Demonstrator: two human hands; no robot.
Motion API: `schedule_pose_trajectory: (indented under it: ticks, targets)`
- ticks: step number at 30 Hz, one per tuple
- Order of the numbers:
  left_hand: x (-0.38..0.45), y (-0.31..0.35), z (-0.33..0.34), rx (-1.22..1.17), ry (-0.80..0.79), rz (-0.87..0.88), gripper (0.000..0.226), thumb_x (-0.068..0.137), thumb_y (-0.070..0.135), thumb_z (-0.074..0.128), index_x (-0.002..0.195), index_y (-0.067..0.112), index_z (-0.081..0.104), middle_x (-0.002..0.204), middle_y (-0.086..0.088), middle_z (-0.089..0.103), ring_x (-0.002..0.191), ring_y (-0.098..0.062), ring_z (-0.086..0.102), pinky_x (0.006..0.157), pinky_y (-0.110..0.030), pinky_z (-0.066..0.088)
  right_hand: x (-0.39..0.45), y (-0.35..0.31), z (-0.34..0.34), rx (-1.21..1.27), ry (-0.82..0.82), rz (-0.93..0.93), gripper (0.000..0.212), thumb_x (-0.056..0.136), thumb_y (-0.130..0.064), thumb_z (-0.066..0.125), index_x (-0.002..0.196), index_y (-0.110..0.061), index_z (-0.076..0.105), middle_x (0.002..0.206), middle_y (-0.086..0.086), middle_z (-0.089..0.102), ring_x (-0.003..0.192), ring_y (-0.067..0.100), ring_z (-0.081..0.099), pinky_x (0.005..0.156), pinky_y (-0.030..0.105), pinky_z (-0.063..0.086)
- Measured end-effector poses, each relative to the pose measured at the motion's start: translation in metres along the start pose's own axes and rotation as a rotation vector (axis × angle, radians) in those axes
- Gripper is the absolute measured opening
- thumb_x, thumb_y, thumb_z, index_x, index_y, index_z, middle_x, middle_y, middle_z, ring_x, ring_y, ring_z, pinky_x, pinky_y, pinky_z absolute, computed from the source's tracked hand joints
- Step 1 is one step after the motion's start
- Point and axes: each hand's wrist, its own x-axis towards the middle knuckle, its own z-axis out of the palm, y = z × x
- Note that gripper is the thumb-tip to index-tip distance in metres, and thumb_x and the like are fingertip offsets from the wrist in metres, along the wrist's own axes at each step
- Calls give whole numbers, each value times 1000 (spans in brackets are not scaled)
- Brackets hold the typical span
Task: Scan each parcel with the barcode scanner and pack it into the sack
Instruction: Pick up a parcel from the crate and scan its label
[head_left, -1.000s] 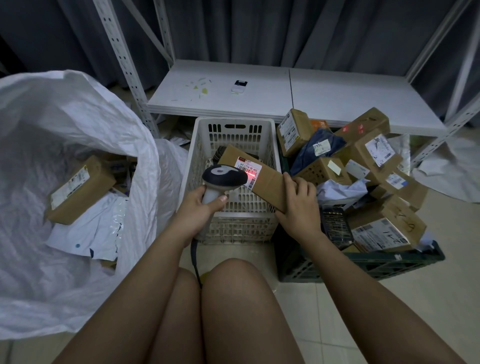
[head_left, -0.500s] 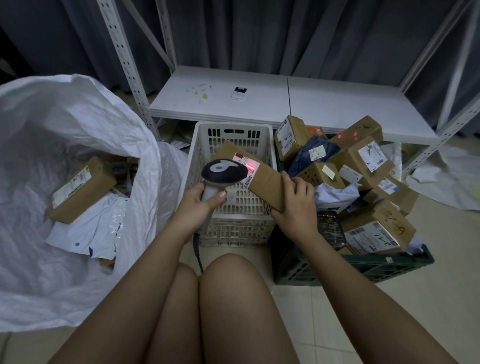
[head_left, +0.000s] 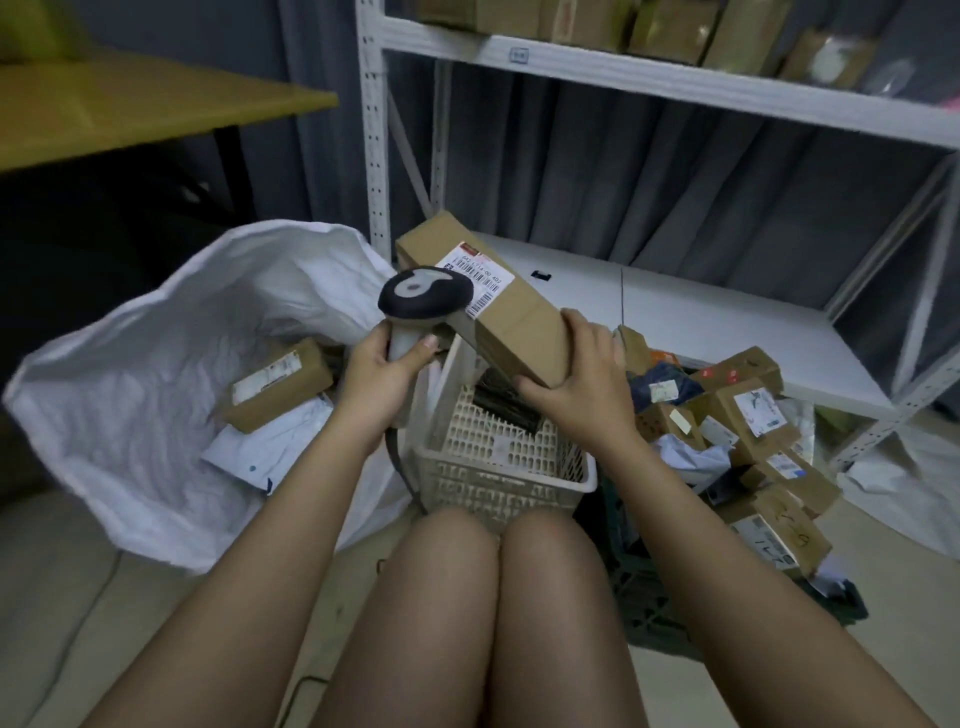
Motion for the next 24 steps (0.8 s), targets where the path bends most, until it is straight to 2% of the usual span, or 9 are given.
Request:
schedule_pose_trajectory:
  ticks: [4,7,9,11,12,14,18,22,24]
  targets:
    - [-17,5,-46,-31,104,-1,22,93,21,62,114,19,59,101,-3,68,96,-26,66,86,-41,55,-5,-57,21,19,-113,-34,81,75,-47,70,144,-25,32,133,4,38,123,26,34,91,37,34]
    - [-27,-1,-86,14,180,0,28,94,19,61,120,11,59,102,-3,67,85,-11,65,65,-15,53,-9,-92,43,-27,-222,-75,82,73,-52,68,143,-24,35,129,5,41,122,27,37,90,37,38]
    - [-33,-10,-113,38,223,-21,30,93,21,62,121,10,60,107,-5,68,91,-14,65,74,-19,55,-11,-111,61,-55,-304,-106,81,74,-53,67,142,-24,35,128,5,42,121,26,38,87,37,40]
    - [-38,-19,-139,56,254,-67,30,92,24,63,120,14,61,112,-7,67,102,-21,64,92,-38,52,-12,-127,79,-68,-367,-131,80,74,-53,66,142,-24,35,128,4,43,121,26,39,86,37,42]
    - [-41,-23,-149,49,268,-97,30,92,25,63,120,14,61,113,-6,67,104,-22,64,95,-42,51,-12,-134,89,-71,-394,-133,79,74,-54,66,141,-25,36,129,4,43,121,27,40,87,38,43]
    - [-42,-35,-168,40,297,-132,27,93,23,62,118,14,61,108,-4,68,102,-21,63,91,-39,51,-9,-144,109,-84,-447,-124,76,72,-58,63,137,-26,40,130,4,44,119,28,42,89,41,46]
    - [-37,-57,-197,41,348,-165,17,93,19,62,109,14,61,95,3,66,92,-13,63,71,-21,48,3,-155,151,-169,-524,-86,80,73,-64,59,139,-23,40,131,8,45,118,31,46,90,45,49]
    - [-21,-75,-213,26,371,-207,19,93,17,62,112,13,62,95,6,67,86,-4,62,67,-13,47,20,-157,190,-333,-547,-104,84,81,-66,51,145,-14,33,139,14,40,127,35,39,97,45,42]
    - [-10,-83,-215,16,380,-228,20,93,17,62,112,13,62,96,6,68,88,-6,63,69,-15,48,36,-160,209,-431,-554,-135,81,85,-63,48,145,-12,31,142,15,36,129,36,36,97,46,41]
